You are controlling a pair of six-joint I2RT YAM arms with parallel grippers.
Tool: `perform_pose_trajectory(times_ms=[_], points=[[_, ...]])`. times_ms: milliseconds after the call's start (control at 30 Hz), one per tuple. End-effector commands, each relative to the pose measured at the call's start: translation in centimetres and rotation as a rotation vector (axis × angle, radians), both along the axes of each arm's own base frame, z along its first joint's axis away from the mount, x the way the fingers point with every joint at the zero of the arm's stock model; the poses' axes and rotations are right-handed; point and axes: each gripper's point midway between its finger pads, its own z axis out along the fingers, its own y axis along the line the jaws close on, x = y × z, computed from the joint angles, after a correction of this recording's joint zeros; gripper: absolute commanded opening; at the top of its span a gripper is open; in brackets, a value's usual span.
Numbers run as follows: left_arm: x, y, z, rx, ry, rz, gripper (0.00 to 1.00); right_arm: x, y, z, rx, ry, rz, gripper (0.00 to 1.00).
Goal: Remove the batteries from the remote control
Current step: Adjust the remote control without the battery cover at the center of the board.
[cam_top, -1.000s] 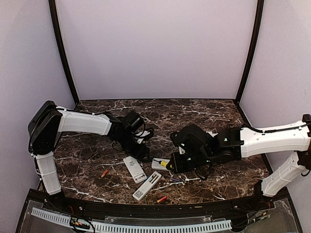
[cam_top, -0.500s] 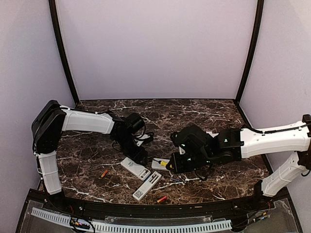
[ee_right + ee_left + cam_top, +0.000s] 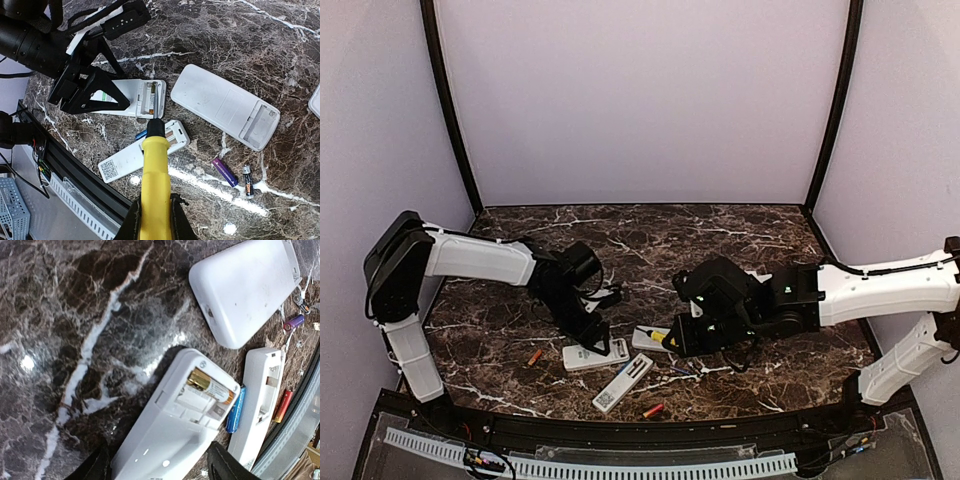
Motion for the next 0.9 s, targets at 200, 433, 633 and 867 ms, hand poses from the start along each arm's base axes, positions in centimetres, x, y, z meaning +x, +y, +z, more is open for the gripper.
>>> perform_pose_trajectory(times_ms=[200, 433, 633, 867], points=[[-4.5, 0.9, 0.9, -0.062, 0.121, 0.031, 0.69, 0.5, 0.7, 0.1, 0.022, -0.001, -0.02, 0.0], [-4.5, 1.0, 1.2, -0.02, -0.02, 0.11, 0.75, 0.5, 1.7, 0.0, 0.032, 0.013, -0.016, 0.0], [-4.4, 0.9, 0.9, 0.037, -0.113, 0.178, 0.78, 0.5, 2.2, -0.2, 0.033, 0.019, -0.019, 0.0], [-4.3, 1.5, -0.5, 0.133, -0.178, 0.204, 0.78, 0.1, 3.0, -0.5, 0.041, 0.034, -0.003, 0.0]])
